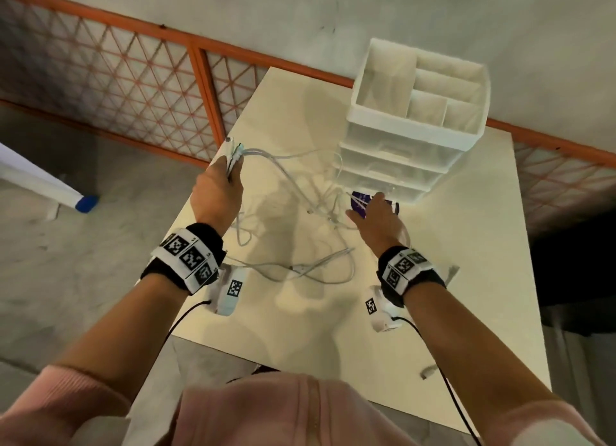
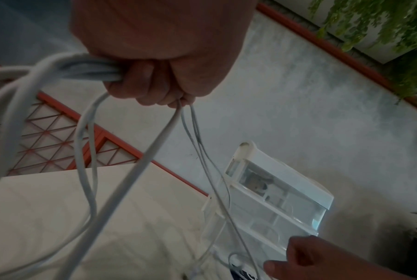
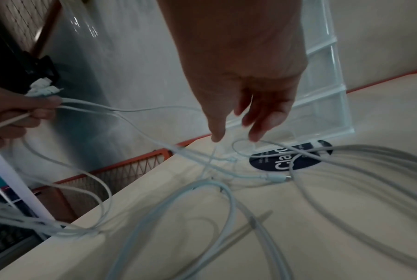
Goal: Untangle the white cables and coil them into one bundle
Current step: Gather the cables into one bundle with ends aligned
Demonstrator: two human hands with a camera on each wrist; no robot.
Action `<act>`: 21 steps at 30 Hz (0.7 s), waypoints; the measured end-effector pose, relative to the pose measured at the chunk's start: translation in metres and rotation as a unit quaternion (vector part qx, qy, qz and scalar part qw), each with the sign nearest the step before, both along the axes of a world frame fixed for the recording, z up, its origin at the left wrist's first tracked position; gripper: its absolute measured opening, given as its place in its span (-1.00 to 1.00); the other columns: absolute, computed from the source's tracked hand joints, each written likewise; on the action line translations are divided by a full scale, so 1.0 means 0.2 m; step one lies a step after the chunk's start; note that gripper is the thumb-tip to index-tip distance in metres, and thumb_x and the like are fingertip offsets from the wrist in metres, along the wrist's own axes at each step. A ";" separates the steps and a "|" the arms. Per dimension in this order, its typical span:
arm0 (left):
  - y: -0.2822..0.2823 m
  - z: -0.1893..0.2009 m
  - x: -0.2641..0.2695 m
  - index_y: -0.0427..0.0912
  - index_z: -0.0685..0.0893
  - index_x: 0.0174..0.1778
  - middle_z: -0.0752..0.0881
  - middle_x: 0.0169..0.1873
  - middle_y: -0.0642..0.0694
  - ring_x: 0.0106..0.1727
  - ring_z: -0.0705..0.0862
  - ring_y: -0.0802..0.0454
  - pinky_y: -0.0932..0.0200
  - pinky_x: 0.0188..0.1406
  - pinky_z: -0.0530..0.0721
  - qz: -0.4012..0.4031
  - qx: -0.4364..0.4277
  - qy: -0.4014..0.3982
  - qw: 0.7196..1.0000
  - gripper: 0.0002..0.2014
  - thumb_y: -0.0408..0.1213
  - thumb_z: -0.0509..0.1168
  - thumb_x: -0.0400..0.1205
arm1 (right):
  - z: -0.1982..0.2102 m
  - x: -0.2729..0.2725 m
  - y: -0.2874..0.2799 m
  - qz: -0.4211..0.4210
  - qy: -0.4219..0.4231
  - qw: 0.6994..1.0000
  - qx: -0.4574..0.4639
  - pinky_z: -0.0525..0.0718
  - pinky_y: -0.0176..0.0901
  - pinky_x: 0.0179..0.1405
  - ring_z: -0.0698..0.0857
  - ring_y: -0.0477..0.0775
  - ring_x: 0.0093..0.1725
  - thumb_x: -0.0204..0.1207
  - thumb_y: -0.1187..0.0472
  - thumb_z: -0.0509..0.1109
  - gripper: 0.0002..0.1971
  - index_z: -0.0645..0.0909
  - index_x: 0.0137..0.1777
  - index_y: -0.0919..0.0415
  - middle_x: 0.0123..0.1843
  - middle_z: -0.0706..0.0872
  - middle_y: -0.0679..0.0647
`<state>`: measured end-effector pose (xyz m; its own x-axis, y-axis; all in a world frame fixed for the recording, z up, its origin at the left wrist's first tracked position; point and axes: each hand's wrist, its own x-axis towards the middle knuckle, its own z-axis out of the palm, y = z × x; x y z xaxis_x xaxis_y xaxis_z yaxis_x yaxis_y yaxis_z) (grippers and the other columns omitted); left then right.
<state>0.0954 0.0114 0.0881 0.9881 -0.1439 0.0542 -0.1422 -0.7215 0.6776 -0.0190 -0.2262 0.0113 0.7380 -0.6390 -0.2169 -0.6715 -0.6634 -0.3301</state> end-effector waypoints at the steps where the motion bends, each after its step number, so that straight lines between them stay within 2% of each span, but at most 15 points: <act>1: 0.00 0.00 0.00 -0.44 0.55 0.12 0.66 0.05 -0.52 0.08 0.57 -0.51 -0.02 -0.22 0.32 0.002 0.002 0.003 1.000 -0.56 -0.06 0.05 0.73 | -0.01 0.00 0.02 0.012 0.009 1.000 0.018 0.68 0.07 0.09 0.72 0.30 0.12 0.54 -0.15 0.32 -0.51 0.57 0.16 0.32 0.12 0.73 0.28; 3: -0.01 0.01 -0.01 -0.44 0.56 0.11 0.65 0.05 -0.50 0.08 0.57 -0.49 -0.08 -0.20 0.39 0.003 0.007 0.006 1.000 -0.55 -0.04 0.05 0.73 | -0.05 0.00 0.05 0.083 0.020 0.992 0.088 0.72 0.08 -0.01 0.77 0.26 -0.06 0.53 -0.04 0.38 -0.69 0.65 -0.19 0.24 -0.13 0.80 0.23; 5: -0.02 0.00 -0.01 -0.44 0.55 0.09 0.65 0.04 -0.50 0.08 0.58 -0.48 -0.15 -0.12 0.49 0.000 0.019 0.002 1.000 -0.53 -0.03 0.05 0.73 | -0.08 -0.02 0.08 0.135 0.022 0.978 0.158 0.70 0.08 0.00 0.73 0.20 -0.10 0.43 0.11 0.52 -0.82 0.62 -0.31 0.13 -0.19 0.76 0.14; 6: -0.03 0.00 -0.01 -0.43 0.55 0.09 0.65 0.02 -0.50 0.07 0.58 -0.48 -0.17 -0.10 0.52 -0.005 0.022 -0.003 1.000 -0.54 -0.02 0.05 0.73 | -0.10 -0.03 0.09 0.148 0.032 0.972 0.179 0.68 0.03 -0.02 0.70 0.14 -0.12 0.37 0.15 0.57 -0.82 0.61 -0.32 0.11 -0.22 0.72 0.09; 9: -0.03 -0.03 -0.01 -0.41 0.55 0.03 0.68 -0.08 -0.48 -0.03 0.61 -0.49 -0.19 -0.16 0.54 -0.032 0.018 -0.021 0.999 -0.57 -0.03 0.06 0.72 | -0.12 -0.06 0.09 0.152 0.110 0.961 0.201 0.65 -0.18 -0.28 0.63 0.04 -0.23 0.31 0.18 0.63 -0.77 0.65 -0.18 0.22 -0.27 0.63 0.03; 12: -0.03 -0.07 -0.02 -0.38 0.50 -0.13 0.68 -0.17 -0.46 -0.14 0.62 -0.48 -0.13 -0.29 0.51 -0.067 0.016 -0.034 0.997 -0.59 -0.03 0.08 0.72 | -0.14 -0.11 0.07 0.162 0.144 0.943 0.251 0.68 -0.40 -0.51 0.65 -0.02 -0.38 0.33 0.36 0.59 -0.76 0.67 -0.04 0.36 -0.32 0.62 0.05; 14: -0.04 -0.08 -0.03 -0.31 0.43 -0.23 0.67 -0.19 -0.45 -0.16 0.62 -0.47 -0.05 -0.35 0.42 -0.094 0.036 -0.028 0.995 -0.61 -0.03 0.09 0.71 | -0.14 -0.15 0.05 0.177 0.139 0.942 0.250 0.60 -0.54 -0.54 0.62 -0.06 -0.40 0.41 0.40 0.52 -0.81 0.70 0.02 0.41 -0.30 0.65 0.08; 16: -0.05 -0.08 -0.05 -0.30 0.44 -0.24 0.68 -0.16 -0.46 -0.11 0.62 -0.46 -0.04 -0.30 0.42 -0.112 0.052 -0.010 0.992 -0.62 -0.04 0.11 0.71 | -0.09 -0.16 0.04 0.194 0.115 0.943 0.244 0.52 -0.63 -0.48 0.59 -0.16 -0.35 0.49 0.34 0.46 -0.83 0.72 0.05 0.37 -0.27 0.67 0.04; 17: -0.06 -0.08 -0.06 -0.34 0.49 -0.21 0.69 -0.13 -0.45 -0.08 0.63 -0.46 -0.06 -0.27 0.44 -0.117 0.058 0.000 0.991 -0.61 -0.03 0.11 0.70 | -0.05 -0.16 0.02 0.193 0.106 0.944 0.245 0.52 -0.59 -0.42 0.58 -0.20 -0.34 0.52 0.31 0.43 -0.85 0.70 0.05 0.33 -0.26 0.67 0.01; 19: -0.07 -0.08 -0.07 -0.39 0.57 -0.11 0.71 -0.08 -0.41 -0.03 0.64 -0.43 -0.09 -0.18 0.52 -0.123 0.059 0.021 0.990 -0.57 -0.02 0.12 0.70 | 0.07 -0.16 -0.02 0.177 0.075 0.936 0.295 0.57 -0.32 -0.29 0.65 -0.18 -0.37 0.56 0.33 0.37 -0.97 0.63 -0.06 0.23 -0.29 0.68 -0.02; 21: -0.09 -0.08 -0.07 -0.37 0.59 -0.05 0.73 -0.04 -0.35 0.01 0.65 -0.39 -0.09 -0.10 0.57 -0.126 0.054 0.044 0.990 -0.58 0.00 0.12 0.69 | 0.23 -0.18 -0.07 0.163 0.023 0.920 0.355 0.60 -0.21 -0.24 0.70 -0.14 -0.36 0.55 0.40 0.34 -0.89 0.57 -0.09 0.18 -0.26 0.71 0.04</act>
